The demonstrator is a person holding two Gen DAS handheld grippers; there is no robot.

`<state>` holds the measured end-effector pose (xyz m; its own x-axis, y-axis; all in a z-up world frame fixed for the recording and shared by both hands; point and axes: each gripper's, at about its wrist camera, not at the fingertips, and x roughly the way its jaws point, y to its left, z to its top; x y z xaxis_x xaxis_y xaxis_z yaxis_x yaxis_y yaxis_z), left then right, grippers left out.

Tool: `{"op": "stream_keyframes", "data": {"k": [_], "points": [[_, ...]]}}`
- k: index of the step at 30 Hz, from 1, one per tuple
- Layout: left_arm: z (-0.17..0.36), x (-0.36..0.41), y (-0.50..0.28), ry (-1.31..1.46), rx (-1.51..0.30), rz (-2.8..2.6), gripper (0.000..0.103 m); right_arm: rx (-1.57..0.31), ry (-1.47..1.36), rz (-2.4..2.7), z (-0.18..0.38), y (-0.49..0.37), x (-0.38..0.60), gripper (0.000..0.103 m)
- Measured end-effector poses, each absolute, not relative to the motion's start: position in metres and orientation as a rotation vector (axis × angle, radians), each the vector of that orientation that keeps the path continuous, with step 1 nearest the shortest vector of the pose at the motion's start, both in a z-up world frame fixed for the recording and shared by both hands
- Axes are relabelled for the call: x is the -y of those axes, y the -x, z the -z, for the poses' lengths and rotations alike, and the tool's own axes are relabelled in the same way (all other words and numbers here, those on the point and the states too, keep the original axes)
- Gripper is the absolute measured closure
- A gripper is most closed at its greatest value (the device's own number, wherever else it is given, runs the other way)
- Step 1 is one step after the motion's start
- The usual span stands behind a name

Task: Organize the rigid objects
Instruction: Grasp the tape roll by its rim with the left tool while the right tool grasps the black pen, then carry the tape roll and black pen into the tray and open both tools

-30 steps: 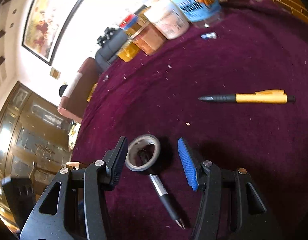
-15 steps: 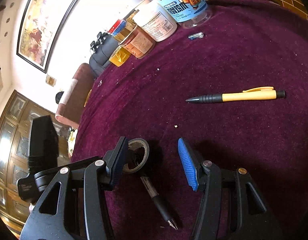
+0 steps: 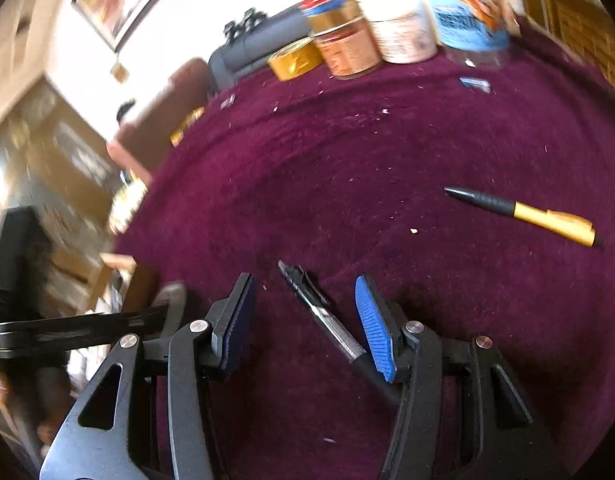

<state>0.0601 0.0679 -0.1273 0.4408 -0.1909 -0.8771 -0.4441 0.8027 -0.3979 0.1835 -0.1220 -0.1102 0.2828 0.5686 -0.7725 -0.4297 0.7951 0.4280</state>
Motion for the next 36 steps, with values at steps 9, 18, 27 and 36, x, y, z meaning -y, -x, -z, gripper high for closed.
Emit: {"op": "stream_keyframes", "data": {"k": [9, 18, 27, 36], "points": [[0.121, -0.098, 0.045, 0.732, -1.057, -0.190, 0.094, -1.080, 0.066, -0.639, 0.126, -0.171, 0.110, 0.055], [0.099, -0.145, 0.106, 0.824, -0.940, -0.189, 0.094, -1.071, 0.105, -0.550, 0.123, -0.146, 0.113, 0.086], [0.105, -0.203, 0.133, 0.895, -0.888, -0.285, 0.094, -1.089, 0.084, -0.583, 0.120, -0.110, 0.080, 0.092], [0.097, -0.235, 0.148, 0.874, -0.844, -0.336, 0.094, -1.101, -0.084, -0.851, 0.086, -0.066, 0.009, 0.092]]}}
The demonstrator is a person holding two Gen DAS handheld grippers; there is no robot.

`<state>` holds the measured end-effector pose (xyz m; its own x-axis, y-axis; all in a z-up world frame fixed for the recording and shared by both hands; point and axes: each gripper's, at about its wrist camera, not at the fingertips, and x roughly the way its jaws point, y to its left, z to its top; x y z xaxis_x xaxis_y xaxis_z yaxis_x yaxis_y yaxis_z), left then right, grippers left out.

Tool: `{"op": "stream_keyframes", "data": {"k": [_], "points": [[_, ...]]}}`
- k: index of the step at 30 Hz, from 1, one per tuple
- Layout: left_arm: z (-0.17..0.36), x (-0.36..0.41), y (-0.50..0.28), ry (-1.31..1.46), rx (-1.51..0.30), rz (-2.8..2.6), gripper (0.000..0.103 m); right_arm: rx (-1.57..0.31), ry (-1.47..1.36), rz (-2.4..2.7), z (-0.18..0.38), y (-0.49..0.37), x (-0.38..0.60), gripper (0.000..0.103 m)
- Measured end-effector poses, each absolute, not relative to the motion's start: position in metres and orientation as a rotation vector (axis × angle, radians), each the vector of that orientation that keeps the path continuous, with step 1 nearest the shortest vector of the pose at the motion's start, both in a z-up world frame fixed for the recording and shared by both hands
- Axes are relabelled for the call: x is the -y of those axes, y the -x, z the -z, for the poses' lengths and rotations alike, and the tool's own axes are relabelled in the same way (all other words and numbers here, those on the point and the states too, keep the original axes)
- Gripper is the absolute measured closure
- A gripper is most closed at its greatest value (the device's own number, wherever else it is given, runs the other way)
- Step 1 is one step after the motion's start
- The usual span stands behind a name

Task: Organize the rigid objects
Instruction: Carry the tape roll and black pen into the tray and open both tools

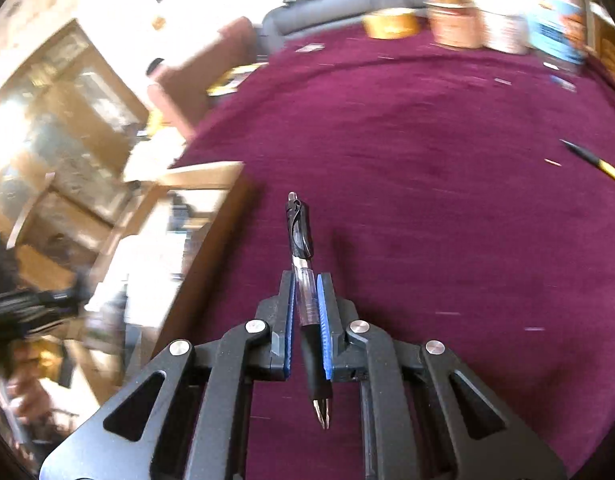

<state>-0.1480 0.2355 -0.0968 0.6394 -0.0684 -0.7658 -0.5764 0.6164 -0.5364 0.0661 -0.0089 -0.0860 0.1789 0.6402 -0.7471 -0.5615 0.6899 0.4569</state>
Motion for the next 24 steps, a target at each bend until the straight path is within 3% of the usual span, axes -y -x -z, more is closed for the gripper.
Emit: {"op": "stream_keyframes", "data": {"k": [10, 24], "points": [[0.099, -0.262, 0.116, 0.836, -0.856, -0.328, 0.094, -1.125, -0.057, -0.965, 0.077, -0.041, -0.100, 0.092], [0.119, -0.257, 0.074, 0.756, -0.932, -0.342, 0.094, -1.134, -0.013, -0.881, 0.093, -0.048, -0.132, 0.092]]}}
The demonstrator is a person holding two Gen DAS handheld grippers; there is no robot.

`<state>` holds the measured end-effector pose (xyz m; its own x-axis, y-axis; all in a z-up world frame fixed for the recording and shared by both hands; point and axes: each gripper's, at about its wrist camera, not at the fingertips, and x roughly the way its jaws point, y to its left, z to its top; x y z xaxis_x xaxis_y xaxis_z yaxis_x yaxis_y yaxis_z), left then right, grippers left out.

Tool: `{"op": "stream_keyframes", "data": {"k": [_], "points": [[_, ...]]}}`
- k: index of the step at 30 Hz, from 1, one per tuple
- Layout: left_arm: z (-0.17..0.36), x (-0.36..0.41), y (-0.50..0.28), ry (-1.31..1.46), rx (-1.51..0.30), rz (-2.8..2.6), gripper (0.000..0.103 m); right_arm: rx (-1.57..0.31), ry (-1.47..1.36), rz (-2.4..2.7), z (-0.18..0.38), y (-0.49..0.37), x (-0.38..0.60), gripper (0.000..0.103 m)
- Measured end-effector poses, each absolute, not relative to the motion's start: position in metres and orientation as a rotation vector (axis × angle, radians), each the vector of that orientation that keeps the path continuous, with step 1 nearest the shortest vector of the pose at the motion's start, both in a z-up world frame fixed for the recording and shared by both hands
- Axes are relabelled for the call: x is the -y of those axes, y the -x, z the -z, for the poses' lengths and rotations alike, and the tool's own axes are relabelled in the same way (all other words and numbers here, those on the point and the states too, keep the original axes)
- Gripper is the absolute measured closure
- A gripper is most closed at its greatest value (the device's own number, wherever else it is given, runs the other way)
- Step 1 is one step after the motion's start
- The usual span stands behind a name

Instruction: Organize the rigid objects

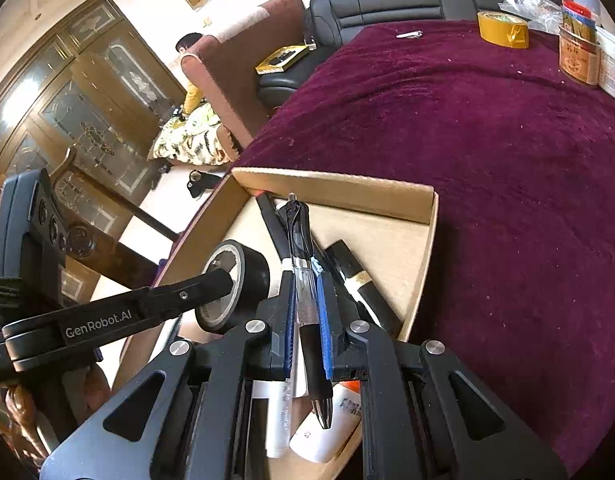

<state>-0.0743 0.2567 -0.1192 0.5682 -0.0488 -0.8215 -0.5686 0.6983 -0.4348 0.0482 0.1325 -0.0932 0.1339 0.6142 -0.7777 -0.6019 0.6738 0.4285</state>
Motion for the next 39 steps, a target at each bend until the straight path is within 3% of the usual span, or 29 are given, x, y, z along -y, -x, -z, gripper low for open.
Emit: {"op": "stream_keyframes", "data": {"k": [12, 13, 15, 18, 20, 25, 39], "points": [[0.123, -0.242, 0.071, 0.633, -0.934, -0.349, 0.089, -1.156, -0.064, -0.923, 0.105, -0.049, -0.126, 0.088], [0.123, -0.240, 0.073, 0.639, -0.930, -0.327, 0.082, -1.141, -0.059, -0.920, 0.103, -0.047, -0.122, 0.085], [0.122, -0.238, 0.076, 0.657, -0.911, -0.290, 0.072, -1.121, -0.070, -0.924, 0.100, -0.045, -0.115, 0.057], [0.112, -0.227, 0.086, 0.626, -0.878, -0.303, 0.059, -1.100, -0.111, -0.950, 0.092, -0.042, -0.099, 0.055], [0.100, -0.217, 0.098, 0.580, -0.825, -0.342, 0.038, -1.090, -0.124, -0.954, 0.087, -0.040, -0.089, 0.055], [0.081, -0.191, 0.131, 0.377, -0.743, -0.545, 0.025, -1.074, -0.167, -0.974, 0.076, -0.015, -0.059, 0.055], [0.094, -0.180, 0.168, 0.262, -0.800, -0.694, 0.025, -1.092, -0.054, -0.964, 0.079, 0.041, -0.065, 0.055]]}}
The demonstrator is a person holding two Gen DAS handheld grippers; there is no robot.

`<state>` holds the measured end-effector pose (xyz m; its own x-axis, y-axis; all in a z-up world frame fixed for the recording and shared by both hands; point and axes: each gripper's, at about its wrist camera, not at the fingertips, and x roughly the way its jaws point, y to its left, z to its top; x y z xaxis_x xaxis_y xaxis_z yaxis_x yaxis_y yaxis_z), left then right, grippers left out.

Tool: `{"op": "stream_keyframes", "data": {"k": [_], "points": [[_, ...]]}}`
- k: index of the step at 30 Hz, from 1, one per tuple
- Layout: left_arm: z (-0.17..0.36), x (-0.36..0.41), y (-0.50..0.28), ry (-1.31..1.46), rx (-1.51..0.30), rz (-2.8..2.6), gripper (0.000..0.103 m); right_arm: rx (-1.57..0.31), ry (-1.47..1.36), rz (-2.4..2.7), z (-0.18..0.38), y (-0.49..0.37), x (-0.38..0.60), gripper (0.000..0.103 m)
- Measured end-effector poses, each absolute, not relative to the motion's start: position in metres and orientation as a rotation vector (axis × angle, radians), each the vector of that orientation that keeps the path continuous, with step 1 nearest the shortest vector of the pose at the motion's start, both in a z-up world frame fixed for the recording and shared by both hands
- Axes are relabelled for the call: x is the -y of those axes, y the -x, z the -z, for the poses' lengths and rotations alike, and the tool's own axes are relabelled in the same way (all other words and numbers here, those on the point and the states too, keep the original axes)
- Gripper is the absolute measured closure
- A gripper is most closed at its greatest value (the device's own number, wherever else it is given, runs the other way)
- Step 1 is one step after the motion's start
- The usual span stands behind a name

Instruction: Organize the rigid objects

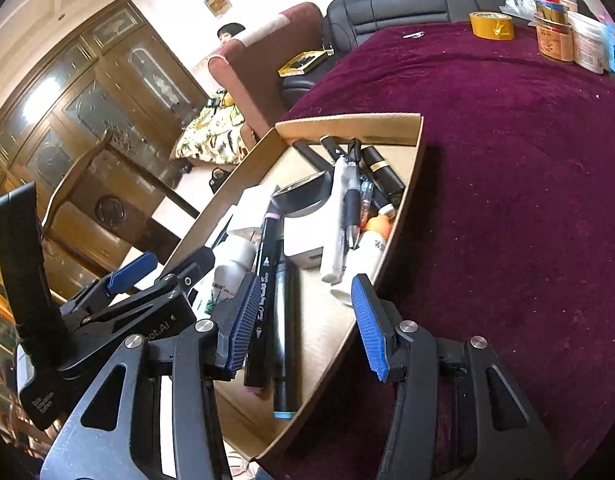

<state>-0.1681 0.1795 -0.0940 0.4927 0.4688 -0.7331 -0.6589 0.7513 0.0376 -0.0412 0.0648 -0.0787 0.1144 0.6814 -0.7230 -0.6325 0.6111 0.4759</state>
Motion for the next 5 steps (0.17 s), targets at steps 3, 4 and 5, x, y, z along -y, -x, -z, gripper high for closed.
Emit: {"op": "stream_keyframes", "data": {"k": [3, 4, 5], "points": [[0.089, -0.177, 0.181, 0.236, -0.731, -0.740, 0.025, -1.090, -0.040, -0.957, 0.078, 0.043, -0.070, 0.055], [0.086, -0.178, 0.184, 0.234, -0.717, -0.749, 0.025, -1.090, -0.043, -0.953, 0.078, 0.043, -0.071, 0.055], [0.087, -0.179, 0.186, 0.246, -0.718, -0.743, 0.025, -1.091, -0.044, -0.952, 0.078, 0.043, -0.071, 0.055]]}}
